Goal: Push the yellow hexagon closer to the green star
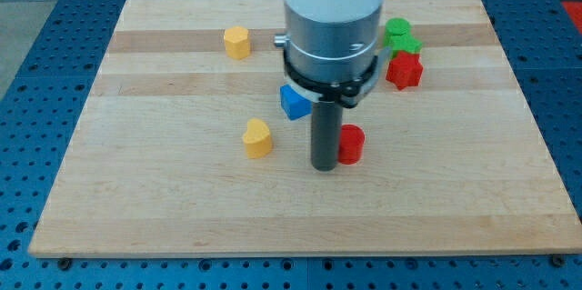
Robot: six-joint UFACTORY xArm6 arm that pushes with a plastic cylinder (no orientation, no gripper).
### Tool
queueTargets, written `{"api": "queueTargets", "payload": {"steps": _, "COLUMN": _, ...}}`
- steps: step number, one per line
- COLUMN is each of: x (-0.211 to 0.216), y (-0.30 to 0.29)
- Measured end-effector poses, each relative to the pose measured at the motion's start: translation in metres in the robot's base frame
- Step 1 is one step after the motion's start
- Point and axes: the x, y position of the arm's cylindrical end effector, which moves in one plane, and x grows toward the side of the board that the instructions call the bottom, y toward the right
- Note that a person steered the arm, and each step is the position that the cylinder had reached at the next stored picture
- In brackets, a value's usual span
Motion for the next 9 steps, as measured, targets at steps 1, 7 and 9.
{"api": "queueTargets", "payload": {"steps": 1, "x": -0.002, "y": 0.016}}
{"api": "queueTargets", "payload": {"steps": 7, "x": -0.046, "y": 0.064}}
{"api": "queueTargets", "payload": {"steps": 9, "x": -0.068, "y": 0.064}}
